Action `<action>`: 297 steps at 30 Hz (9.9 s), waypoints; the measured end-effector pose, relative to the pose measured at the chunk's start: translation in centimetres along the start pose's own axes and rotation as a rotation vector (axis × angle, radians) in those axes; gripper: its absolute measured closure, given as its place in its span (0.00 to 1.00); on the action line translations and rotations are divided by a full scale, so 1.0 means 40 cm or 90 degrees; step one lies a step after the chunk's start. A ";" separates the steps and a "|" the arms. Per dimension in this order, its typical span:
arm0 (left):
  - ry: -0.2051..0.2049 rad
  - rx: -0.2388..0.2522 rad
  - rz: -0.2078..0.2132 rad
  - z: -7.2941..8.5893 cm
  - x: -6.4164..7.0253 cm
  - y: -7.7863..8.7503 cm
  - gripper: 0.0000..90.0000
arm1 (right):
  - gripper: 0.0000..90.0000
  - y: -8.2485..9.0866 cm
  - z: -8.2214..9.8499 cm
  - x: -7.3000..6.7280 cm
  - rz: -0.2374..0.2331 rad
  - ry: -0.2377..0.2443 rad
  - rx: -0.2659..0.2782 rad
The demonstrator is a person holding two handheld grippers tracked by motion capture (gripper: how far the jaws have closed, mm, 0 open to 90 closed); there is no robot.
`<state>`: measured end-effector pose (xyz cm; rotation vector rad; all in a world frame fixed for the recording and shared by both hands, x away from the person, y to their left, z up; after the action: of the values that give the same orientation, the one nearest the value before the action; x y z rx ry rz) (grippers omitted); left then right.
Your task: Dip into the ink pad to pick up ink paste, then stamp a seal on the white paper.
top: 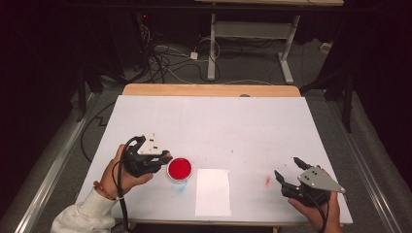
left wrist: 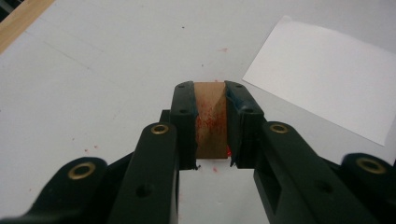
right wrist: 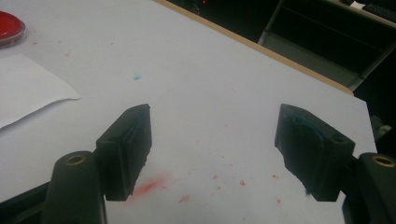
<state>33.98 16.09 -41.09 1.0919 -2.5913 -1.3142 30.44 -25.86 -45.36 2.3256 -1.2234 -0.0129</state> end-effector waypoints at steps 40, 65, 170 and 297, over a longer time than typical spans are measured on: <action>-0.018 -0.123 0.087 0.024 0.039 -0.214 0.82 | 0.31 -0.008 0.011 -0.010 -0.009 0.007 -0.021; -0.022 -0.125 0.060 0.026 0.053 -0.219 0.82 | 0.31 -0.008 0.004 -0.013 -0.007 0.012 -0.015; 0.004 -0.110 0.070 0.033 0.041 -0.225 0.82 | 0.31 -0.006 0.005 -0.015 -0.011 0.023 -0.014; 0.040 0.057 -0.031 0.099 -0.013 -0.031 0.82 | 0.31 -0.035 -0.010 -0.028 -0.043 0.036 -0.016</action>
<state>33.76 18.66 -44.41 1.1974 -2.6165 -1.1632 30.94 -24.17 -45.88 2.3283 -1.1098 0.0142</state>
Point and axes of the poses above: each handheld gripper's, and its own axes: y roughly backward along the jaws, z roughly out of its underside, x roughly to its right, the point moved 4 cm from there along -y, roughly forward along the jaws, and after that the axes turned 9 degrees about -z, right-handed, at the moved point
